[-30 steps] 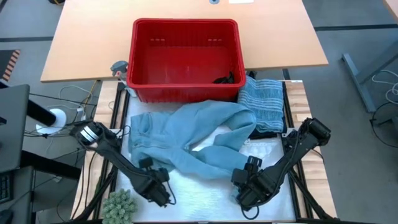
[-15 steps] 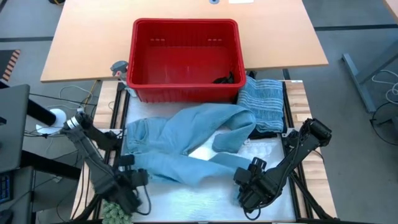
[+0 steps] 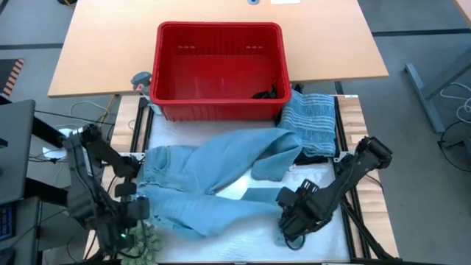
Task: Fold Laundry from Bin
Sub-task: Fold the light blue pants
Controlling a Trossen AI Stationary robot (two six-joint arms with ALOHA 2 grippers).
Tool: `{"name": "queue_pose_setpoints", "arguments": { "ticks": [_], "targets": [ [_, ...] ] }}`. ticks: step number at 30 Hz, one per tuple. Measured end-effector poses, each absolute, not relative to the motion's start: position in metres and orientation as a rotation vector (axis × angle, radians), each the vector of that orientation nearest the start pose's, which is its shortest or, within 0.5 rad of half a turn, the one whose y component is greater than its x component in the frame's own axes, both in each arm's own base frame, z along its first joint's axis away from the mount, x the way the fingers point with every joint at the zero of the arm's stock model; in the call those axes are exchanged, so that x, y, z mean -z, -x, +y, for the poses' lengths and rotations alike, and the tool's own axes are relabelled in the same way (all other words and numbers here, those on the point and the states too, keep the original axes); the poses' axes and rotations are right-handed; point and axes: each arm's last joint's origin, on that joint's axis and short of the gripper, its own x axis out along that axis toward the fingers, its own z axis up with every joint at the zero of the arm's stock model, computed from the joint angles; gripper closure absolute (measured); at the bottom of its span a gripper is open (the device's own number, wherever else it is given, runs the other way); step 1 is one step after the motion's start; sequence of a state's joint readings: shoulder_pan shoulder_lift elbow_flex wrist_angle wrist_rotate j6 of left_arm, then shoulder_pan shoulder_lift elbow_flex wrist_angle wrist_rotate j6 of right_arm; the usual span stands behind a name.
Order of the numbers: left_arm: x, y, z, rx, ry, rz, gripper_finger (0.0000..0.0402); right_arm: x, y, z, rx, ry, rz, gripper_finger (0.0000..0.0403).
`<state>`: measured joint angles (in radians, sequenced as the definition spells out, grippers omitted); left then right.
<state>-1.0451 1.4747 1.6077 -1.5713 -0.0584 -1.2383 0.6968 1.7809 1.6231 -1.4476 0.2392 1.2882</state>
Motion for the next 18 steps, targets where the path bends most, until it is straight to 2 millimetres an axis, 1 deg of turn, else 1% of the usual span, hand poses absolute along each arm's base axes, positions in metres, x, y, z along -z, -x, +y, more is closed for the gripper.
{"name": "queue_pose_setpoints", "arguments": {
  "ticks": [2,3,5,7,9,11,13,15,18],
  "targets": [
    [-0.37,-0.119,-0.203,-0.077,0.245,1.406,0.0397,-0.302,-0.253,0.214,0.474,-0.419,1.3,0.0125],
    [-0.373,-0.117,-0.2,-0.087,0.261,1.375,0.0397,-0.306,-0.253,0.22,0.454,-0.473,1.274,0.0125],
    [-0.379,-0.115,-0.193,-0.102,0.289,1.317,0.0397,-0.308,-0.247,0.233,0.496,-0.604,1.22,0.0125],
    [-0.383,-0.113,-0.187,-0.113,0.304,1.27,0.0397,-0.299,-0.238,0.249,0.581,-0.718,1.185,0.0125],
    [-0.386,-0.112,-0.184,-0.115,0.307,1.236,0.0397,-0.285,-0.227,0.266,0.677,-0.809,1.18,0.0125],
    [-0.388,-0.111,-0.181,-0.105,0.293,1.218,0.0397,-0.27,-0.216,0.284,0.747,-0.852,1.211,0.0125],
    [-0.388,-0.111,-0.181,-0.09,0.269,1.213,0.0397,-0.256,-0.205,0.299,0.799,-0.854,1.258,0.0125],
    [-0.388,-0.111,-0.181,-0.067,0.234,1.212,0.0397,-0.245,-0.199,0.309,0.827,-0.83,1.277,0.0125],
    [-0.388,-0.112,-0.181,-0.049,0.204,1.21,0.0397,-0.232,-0.199,0.314,0.843,-0.788,1.281,0.0125]
  ]
}}
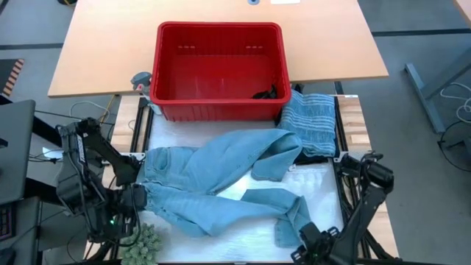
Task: Fold Laundry from Bin
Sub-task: Fold the light blue pants
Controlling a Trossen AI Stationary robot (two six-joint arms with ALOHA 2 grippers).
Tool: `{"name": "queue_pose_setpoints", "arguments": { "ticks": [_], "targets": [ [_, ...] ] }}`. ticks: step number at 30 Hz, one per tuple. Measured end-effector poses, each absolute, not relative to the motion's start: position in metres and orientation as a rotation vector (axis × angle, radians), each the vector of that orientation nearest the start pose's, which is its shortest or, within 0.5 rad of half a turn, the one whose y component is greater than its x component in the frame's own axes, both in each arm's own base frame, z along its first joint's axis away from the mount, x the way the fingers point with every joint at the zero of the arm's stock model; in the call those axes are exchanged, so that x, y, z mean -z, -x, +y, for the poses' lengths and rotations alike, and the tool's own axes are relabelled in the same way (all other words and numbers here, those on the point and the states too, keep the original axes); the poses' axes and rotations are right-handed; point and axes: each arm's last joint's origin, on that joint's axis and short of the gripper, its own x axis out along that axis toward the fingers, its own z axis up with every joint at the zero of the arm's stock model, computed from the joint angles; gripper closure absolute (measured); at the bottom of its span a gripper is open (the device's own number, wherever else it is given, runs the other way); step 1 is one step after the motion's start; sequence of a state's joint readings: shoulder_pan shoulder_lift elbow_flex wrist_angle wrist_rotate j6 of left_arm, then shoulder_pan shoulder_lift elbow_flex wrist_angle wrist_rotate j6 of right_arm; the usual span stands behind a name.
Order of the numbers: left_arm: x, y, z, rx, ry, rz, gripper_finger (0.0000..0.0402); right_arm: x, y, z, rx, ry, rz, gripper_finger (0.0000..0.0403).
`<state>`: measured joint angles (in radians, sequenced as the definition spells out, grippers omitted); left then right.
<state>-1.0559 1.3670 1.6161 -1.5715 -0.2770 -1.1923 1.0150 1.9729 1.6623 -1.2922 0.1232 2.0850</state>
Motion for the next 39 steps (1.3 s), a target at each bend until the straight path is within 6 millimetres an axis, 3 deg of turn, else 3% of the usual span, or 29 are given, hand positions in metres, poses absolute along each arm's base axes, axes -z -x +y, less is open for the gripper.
{"name": "queue_pose_setpoints", "arguments": {
  "ticks": [9,12,15,19,20,24,28,31,35,39],
  "targets": [
    [-0.388,-0.113,-0.181,-0.059,0.215,1.209,0.0397,-0.199,-0.223,0.304,0.903,-0.582,1.299,0.0127],
    [-0.388,-0.113,-0.181,-0.059,0.216,1.211,0.0397,-0.183,-0.237,0.301,0.894,-0.536,1.335,0.0145],
    [-0.388,-0.113,-0.181,-0.057,0.218,1.216,0.0397,-0.174,-0.251,0.299,0.819,-0.535,1.413,0.0205],
    [-0.388,-0.113,-0.181,-0.046,0.203,1.217,0.0397,-0.176,-0.265,0.294,0.726,-0.561,1.44,0.0357],
    [-0.388,-0.113,-0.181,-0.042,0.197,1.217,0.0397,-0.181,-0.267,0.293,0.695,-0.567,1.449,0.0376],
    [-0.388,-0.112,-0.181,-0.015,0.174,1.232,0.0397,-0.232,-0.265,0.289,0.557,-0.613,1.493,0.0379],
    [-0.388,-0.112,-0.181,0.015,0.162,1.26,0.0397,-0.311,-0.244,0.28,0.358,-0.646,1.535,0.0379],
    [-0.387,-0.111,-0.182,0.026,0.169,1.281,0.0397,-0.369,-0.217,0.257,0.36,-0.743,1.568,0.0379],
    [-0.387,-0.111,-0.182,0.033,0.173,1.293,0.0397,-0.423,-0.187,0.219,0.396,-0.966,1.29,0.0379],
    [-0.387,-0.11,-0.182,0.049,0.166,1.305,0.0397,-0.448,-0.166,0.178,0.494,-1.119,0.964,0.0379]
  ]
}}
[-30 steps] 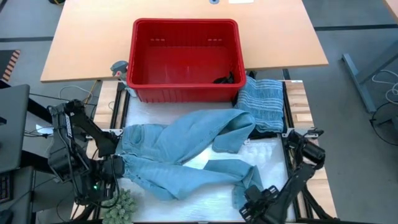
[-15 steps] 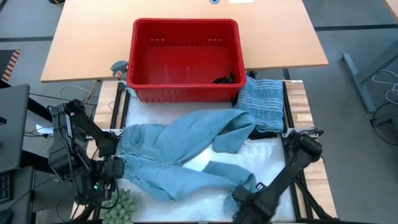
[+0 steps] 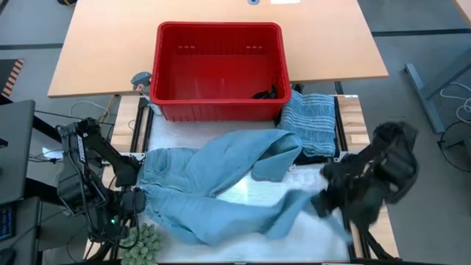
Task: Fold Laundry from Bin
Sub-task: Fold the light blue pants
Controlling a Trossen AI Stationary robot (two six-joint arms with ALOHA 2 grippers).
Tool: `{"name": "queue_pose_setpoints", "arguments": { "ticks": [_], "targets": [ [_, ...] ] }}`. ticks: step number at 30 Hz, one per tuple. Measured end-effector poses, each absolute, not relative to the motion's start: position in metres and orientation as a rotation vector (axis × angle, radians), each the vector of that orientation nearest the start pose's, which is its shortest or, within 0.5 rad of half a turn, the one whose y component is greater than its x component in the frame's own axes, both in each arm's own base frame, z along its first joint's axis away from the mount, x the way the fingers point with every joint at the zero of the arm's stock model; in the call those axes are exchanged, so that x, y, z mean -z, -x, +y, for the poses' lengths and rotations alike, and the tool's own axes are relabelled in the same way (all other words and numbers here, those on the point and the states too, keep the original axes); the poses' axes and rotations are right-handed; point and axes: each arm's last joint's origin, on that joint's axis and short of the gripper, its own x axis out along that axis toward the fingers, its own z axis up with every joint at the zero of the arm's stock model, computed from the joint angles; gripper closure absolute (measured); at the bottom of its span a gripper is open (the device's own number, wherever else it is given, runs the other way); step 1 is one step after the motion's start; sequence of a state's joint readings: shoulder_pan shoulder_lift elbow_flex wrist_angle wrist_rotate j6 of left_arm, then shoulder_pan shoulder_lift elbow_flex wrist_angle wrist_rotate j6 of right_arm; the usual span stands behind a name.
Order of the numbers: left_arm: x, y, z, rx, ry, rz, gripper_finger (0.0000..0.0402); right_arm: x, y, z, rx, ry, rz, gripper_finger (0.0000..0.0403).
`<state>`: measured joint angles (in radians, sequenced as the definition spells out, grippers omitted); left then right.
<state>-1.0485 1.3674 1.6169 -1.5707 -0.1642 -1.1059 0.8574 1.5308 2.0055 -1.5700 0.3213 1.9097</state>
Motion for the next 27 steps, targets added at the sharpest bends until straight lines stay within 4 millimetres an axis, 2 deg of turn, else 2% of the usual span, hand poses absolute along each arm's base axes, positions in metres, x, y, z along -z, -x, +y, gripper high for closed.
{"name": "queue_pose_setpoints", "arguments": {
  "ticks": [2,4,8,10,12,15,20,27],
  "targets": [
    [-0.387,-0.11,-0.182,0.056,0.168,1.315,0.0397,-0.446,-0.162,0.161,0.516,-1.138,0.976,0.0377],
    [-0.387,-0.11,-0.183,0.061,0.172,1.325,0.0397,-0.43,-0.156,0.149,0.569,-1.164,1.111,0.0377],
    [-0.387,-0.108,-0.184,0.055,0.185,1.329,0.0397,-0.37,-0.144,0.14,0.745,-1.149,1.571,0.0379],
    [-0.387,-0.108,-0.184,0.056,0.185,1.33,0.0397,-0.339,-0.135,0.136,0.827,-1.1,1.738,0.0374],
    [-0.387,-0.108,-0.184,0.056,0.186,1.33,0.0397,-0.316,-0.126,0.131,0.873,-1.041,1.843,0.0365],
    [-0.387,-0.108,-0.184,0.059,0.182,1.33,0.0397,-0.295,-0.119,0.125,0.882,-0.961,1.896,0.0352],
    [-0.387,-0.108,-0.184,0.061,0.18,1.331,0.0397,-0.296,-0.119,0.118,0.64,-0.854,1.937,0.0344],
    [-0.387,-0.108,-0.184,0.047,0.193,1.328,0.0397,-0.338,-0.123,0.097,0.316,-0.922,1.788,0.0329]
  ]
}}
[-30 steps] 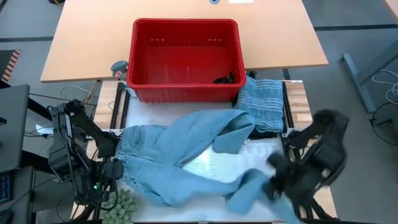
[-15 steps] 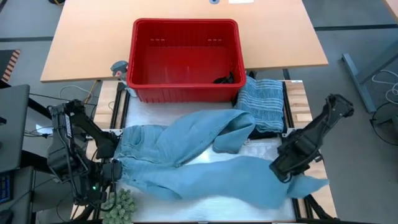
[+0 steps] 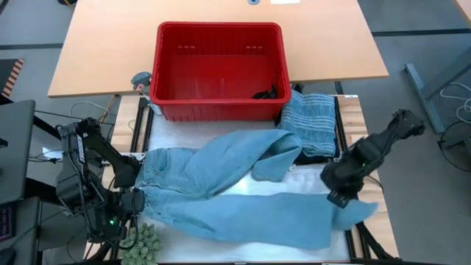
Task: Fold Laundry from Bin
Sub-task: Fold the light blue pants
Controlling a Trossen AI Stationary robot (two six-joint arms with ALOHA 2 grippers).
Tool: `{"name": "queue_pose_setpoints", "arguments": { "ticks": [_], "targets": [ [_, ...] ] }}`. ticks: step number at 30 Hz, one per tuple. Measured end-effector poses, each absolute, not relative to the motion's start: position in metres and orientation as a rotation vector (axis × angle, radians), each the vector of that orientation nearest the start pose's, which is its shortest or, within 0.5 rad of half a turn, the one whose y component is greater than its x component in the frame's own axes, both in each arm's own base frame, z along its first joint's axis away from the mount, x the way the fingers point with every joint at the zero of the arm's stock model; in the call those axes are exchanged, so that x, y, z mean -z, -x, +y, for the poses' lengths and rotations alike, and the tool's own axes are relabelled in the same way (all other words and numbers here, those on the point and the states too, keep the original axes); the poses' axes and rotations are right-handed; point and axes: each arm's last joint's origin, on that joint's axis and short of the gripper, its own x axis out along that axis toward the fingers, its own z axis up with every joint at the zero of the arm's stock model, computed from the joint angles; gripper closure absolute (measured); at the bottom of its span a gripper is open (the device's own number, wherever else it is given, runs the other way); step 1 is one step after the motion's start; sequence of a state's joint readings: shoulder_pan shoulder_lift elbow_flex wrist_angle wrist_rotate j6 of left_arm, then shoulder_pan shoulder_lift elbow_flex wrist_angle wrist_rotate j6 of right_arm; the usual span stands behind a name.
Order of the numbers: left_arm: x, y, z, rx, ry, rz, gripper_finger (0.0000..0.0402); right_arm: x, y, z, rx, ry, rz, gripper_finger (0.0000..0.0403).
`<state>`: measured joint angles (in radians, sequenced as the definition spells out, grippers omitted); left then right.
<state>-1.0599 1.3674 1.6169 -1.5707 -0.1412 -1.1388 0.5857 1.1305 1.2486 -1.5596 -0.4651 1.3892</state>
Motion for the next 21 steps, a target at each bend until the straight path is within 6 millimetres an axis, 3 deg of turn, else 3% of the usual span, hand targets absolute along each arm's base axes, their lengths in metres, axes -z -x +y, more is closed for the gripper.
{"name": "queue_pose_setpoints", "arguments": {
  "ticks": [5,9,12,16,21],
  "targets": [
    [-0.387,-0.108,-0.184,0.04,0.205,1.331,0.0397,-0.376,-0.121,0.084,0.108,-1.016,1.606,0.0321],
    [-0.387,-0.108,-0.184,0.03,0.216,1.33,0.0397,-0.396,-0.122,0.074,0.152,-1.043,1.328,0.0321],
    [-0.386,-0.109,-0.185,0.005,0.219,1.312,0.0397,-0.401,-0.139,0.078,0.154,-0.975,1.082,0.0321],
    [-0.386,-0.109,-0.186,-0.001,0.225,1.315,0.039,-0.388,-0.176,0.106,0.019,-0.679,1.039,0.0321],
    [-0.386,-0.109,-0.186,-0.026,0.256,1.315,0.0376,-0.342,-0.217,0.161,-0.156,-0.462,1.242,0.0309]
  ]
}}
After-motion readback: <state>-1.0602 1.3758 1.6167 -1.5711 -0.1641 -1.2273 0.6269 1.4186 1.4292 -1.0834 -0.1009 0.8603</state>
